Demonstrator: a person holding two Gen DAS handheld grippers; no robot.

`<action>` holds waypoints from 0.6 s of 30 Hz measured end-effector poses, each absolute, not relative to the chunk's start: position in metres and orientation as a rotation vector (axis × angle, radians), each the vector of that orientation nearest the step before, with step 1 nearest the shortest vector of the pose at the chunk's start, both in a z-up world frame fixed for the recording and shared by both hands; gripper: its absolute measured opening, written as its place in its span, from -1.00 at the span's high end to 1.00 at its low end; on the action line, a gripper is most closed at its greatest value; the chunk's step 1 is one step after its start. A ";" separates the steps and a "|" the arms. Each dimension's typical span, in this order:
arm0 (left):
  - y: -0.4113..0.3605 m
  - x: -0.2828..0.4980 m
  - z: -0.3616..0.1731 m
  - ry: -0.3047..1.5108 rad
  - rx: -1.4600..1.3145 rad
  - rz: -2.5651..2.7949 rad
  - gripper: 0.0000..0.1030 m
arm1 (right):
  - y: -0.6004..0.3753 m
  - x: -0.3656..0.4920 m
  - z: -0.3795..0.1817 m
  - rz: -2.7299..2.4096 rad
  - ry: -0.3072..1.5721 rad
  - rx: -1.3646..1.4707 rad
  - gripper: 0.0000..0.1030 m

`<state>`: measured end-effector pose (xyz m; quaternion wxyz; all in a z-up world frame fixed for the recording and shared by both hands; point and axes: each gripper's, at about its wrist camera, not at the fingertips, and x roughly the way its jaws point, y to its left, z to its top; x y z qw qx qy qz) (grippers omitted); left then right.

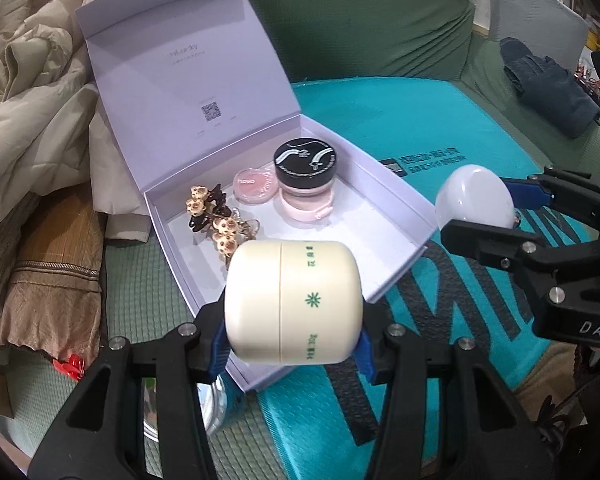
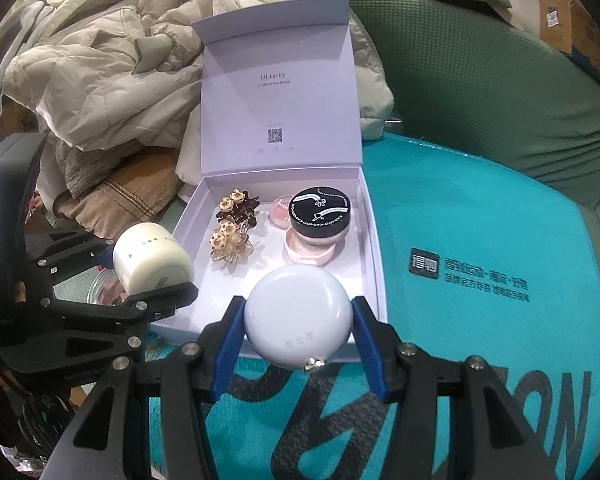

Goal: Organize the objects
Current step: 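Lift the cream jar and white case and carry both over the white box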

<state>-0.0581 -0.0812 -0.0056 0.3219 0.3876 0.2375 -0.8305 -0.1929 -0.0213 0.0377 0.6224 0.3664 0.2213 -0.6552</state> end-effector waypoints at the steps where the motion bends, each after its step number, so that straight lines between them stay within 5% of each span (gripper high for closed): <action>1: -0.085 -0.059 -0.008 0.624 1.024 -2.176 0.08 | -0.025 -0.194 0.035 -1.504 0.507 0.847 -0.04; 18: -0.114 -0.080 -0.037 0.665 1.117 -2.145 0.08 | -0.061 -0.210 0.002 -1.466 0.541 0.888 -0.04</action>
